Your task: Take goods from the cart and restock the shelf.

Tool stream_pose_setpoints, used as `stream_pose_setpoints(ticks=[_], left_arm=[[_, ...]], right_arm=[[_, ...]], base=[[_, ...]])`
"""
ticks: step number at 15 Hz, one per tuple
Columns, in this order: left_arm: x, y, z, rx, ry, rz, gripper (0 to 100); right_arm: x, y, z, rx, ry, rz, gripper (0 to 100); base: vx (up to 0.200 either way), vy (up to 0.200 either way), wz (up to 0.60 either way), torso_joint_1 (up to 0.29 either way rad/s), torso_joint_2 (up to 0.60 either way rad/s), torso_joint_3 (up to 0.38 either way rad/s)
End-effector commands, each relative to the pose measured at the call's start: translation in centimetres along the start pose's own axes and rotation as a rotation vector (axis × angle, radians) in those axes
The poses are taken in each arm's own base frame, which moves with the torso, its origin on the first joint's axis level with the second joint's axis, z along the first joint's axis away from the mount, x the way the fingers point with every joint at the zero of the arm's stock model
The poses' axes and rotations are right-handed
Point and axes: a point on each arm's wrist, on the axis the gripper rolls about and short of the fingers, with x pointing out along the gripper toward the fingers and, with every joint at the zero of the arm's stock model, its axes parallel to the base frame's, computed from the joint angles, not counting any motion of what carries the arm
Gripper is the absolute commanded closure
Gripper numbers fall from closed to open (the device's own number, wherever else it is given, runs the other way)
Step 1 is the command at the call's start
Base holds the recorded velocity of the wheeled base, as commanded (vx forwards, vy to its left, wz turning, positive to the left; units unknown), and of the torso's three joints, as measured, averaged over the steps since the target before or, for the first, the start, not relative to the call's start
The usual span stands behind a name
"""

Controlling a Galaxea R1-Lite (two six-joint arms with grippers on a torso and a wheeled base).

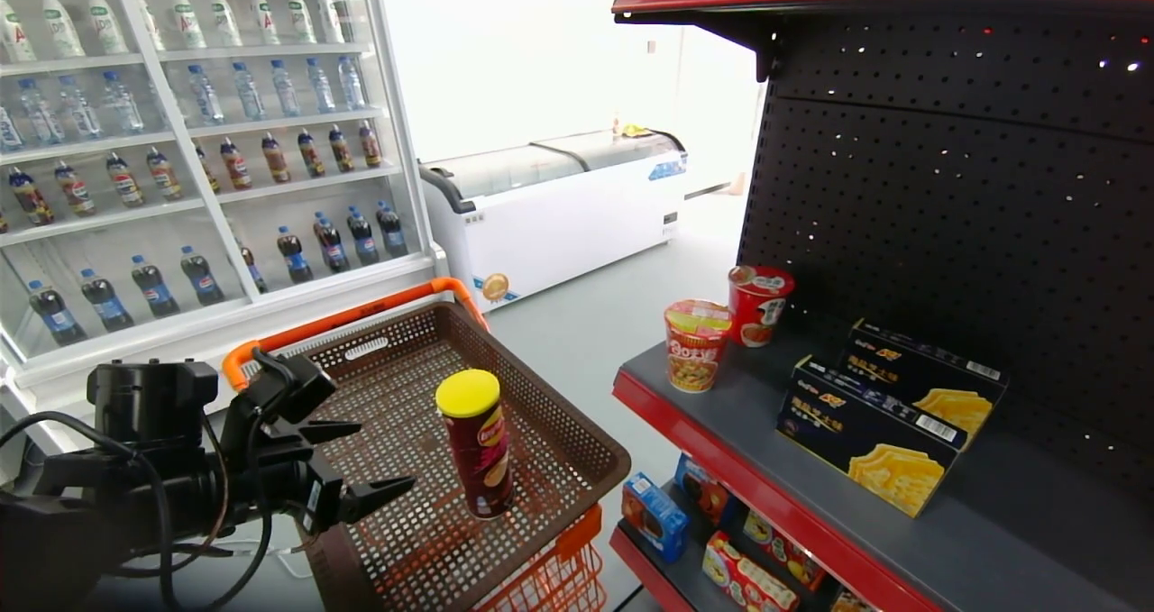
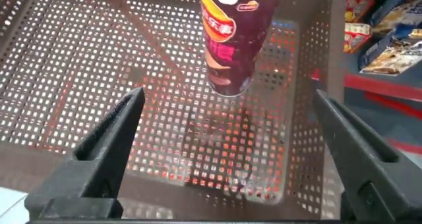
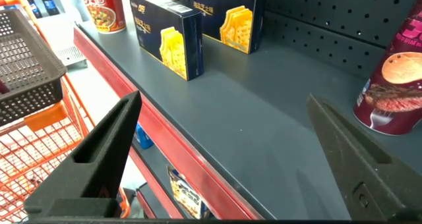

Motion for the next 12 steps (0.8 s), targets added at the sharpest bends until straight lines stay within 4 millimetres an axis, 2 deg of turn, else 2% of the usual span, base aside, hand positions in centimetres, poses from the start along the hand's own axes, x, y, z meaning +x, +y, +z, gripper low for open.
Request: stream_pose_setpoints(ticks=[1,12], left_arm=[[1.4,0.8,0.0,-0.013,0.009,-0.007,0],[5.7,0.6,0.8,0.020,-0.019,-0.067,0]], right_arm=[[0.0,0.0,0.0,0.000,0.002,0.000,0],[0.0,0.0,0.0,0.000,0.002,0.000,0]], base=[[0.000,0.000,0.00,0.000,0.00,0.000],[0.000,0.000,0.00,0.000,0.00,0.000]])
